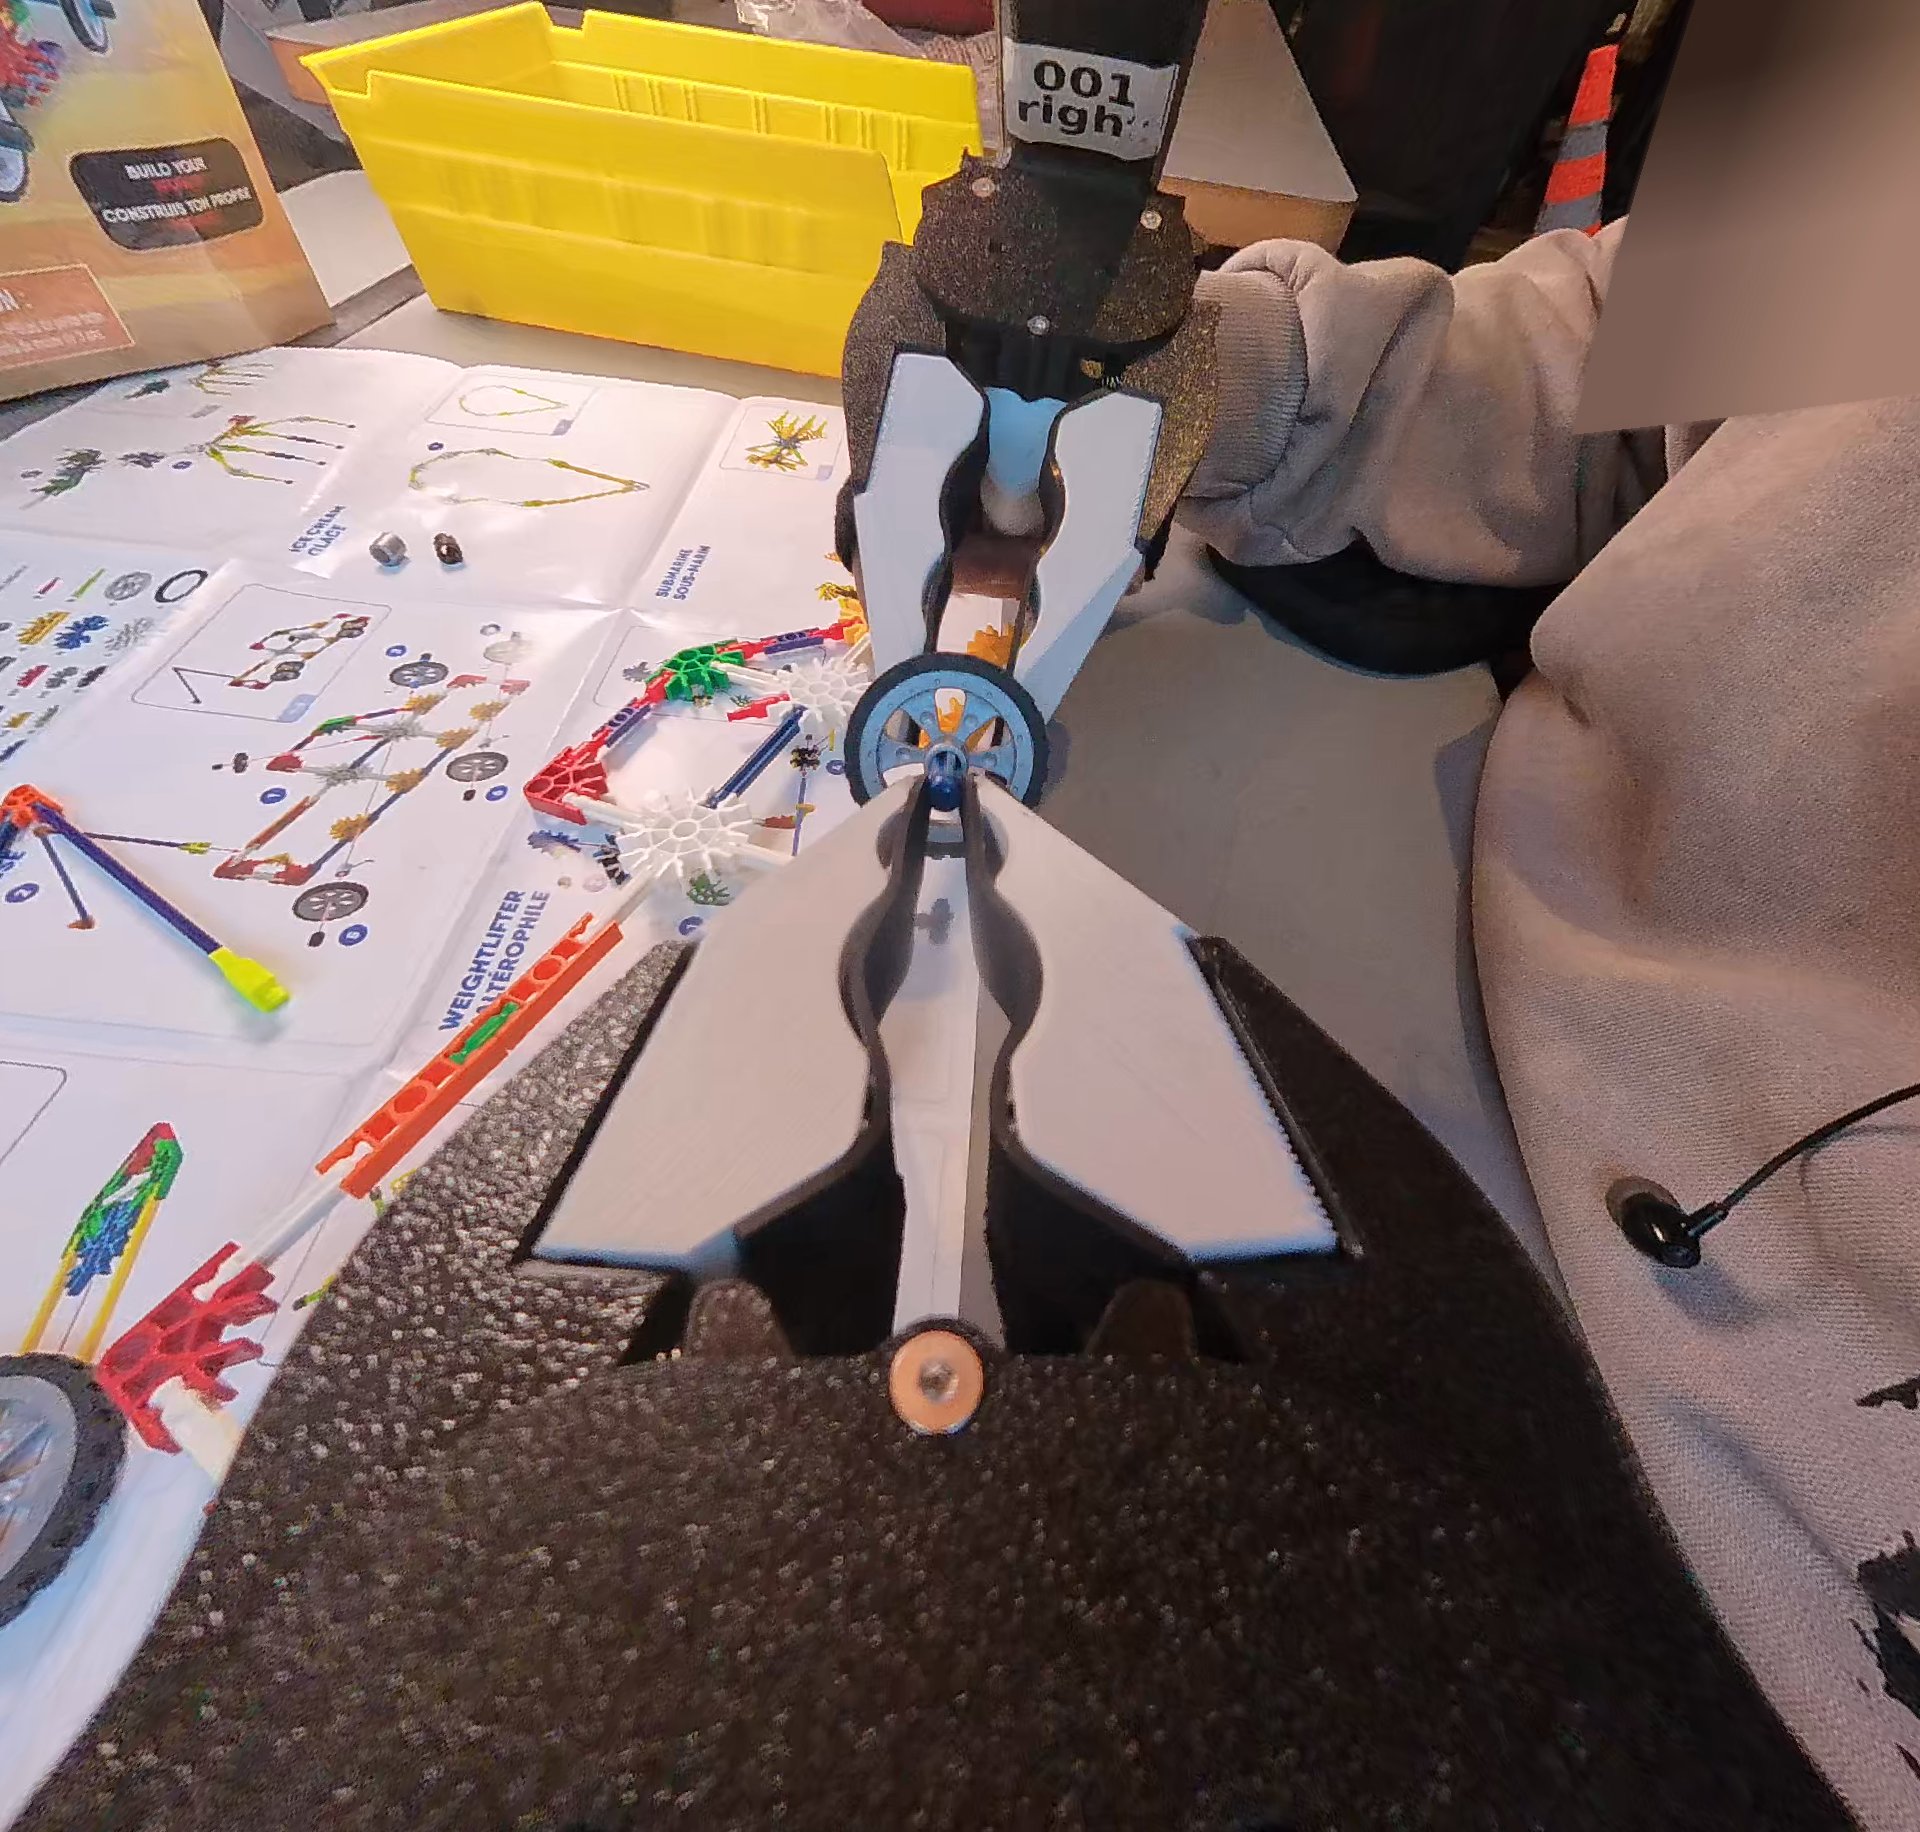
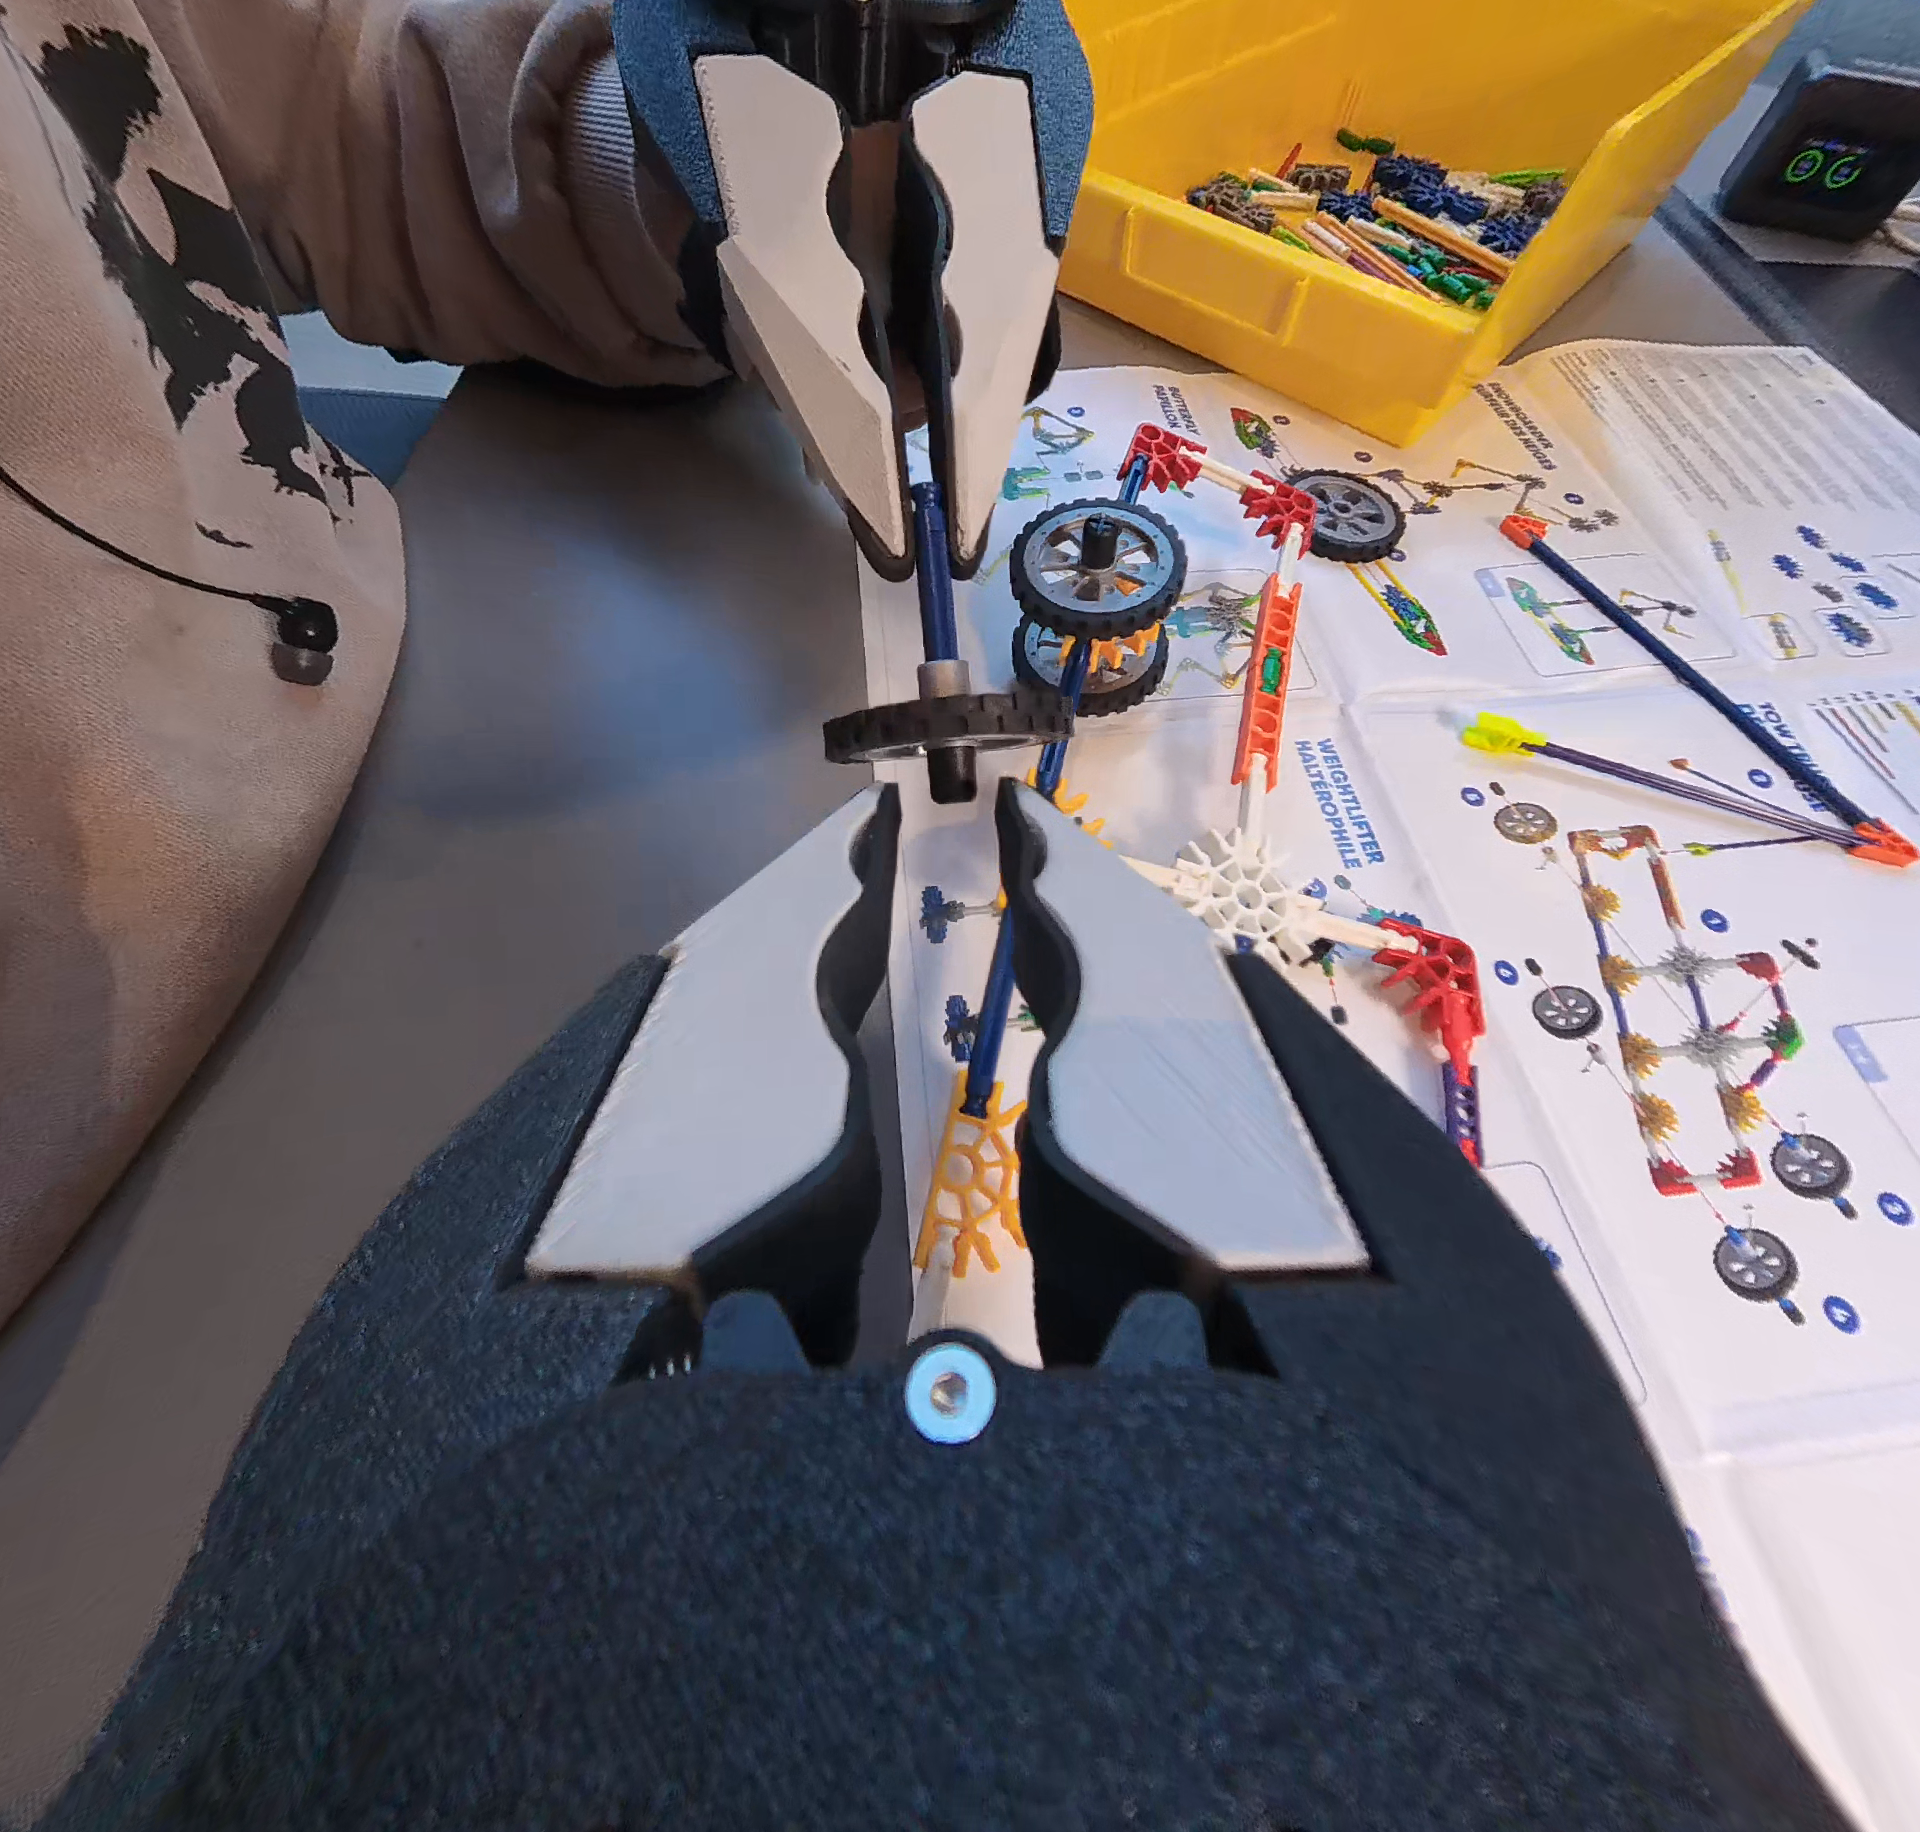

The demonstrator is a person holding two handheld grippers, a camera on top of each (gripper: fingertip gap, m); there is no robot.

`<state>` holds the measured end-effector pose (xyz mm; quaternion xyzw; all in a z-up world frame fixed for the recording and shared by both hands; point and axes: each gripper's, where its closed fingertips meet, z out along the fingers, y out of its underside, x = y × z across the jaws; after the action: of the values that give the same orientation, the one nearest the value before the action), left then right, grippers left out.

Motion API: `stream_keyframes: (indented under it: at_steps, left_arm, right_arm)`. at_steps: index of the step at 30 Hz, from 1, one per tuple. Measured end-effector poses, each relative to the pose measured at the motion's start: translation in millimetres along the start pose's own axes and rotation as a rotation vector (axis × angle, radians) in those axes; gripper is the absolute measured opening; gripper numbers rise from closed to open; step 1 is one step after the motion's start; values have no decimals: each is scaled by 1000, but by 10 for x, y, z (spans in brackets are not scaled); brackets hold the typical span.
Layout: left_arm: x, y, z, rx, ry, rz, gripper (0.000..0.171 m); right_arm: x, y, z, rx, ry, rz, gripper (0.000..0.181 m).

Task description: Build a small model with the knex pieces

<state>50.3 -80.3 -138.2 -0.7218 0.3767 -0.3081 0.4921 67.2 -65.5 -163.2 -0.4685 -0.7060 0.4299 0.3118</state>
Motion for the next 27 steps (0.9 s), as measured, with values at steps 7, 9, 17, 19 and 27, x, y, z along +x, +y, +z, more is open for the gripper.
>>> stream_keyframes:
  at_steps: [7,9,17,19,27]
  left_arm:
    - [15,7,15,4,9,-7,4]
    - [19,0,19,13,13,-12,4]
    - [145,-125,6,104,52,46,9]
    - [212,-170,1,133,74,67,15]
    - [339,-201,9,139,91,145,4]
  right_arm:
    - [-13,3,52,-1,17,-41,7]
    - [-20,2,48,4,8,-33,7]
    - [-156,-123,-16,103,-106,27,6]
    - [-208,-168,-26,131,-139,38,6]
    - [-324,-181,3,112,-181,30,7]
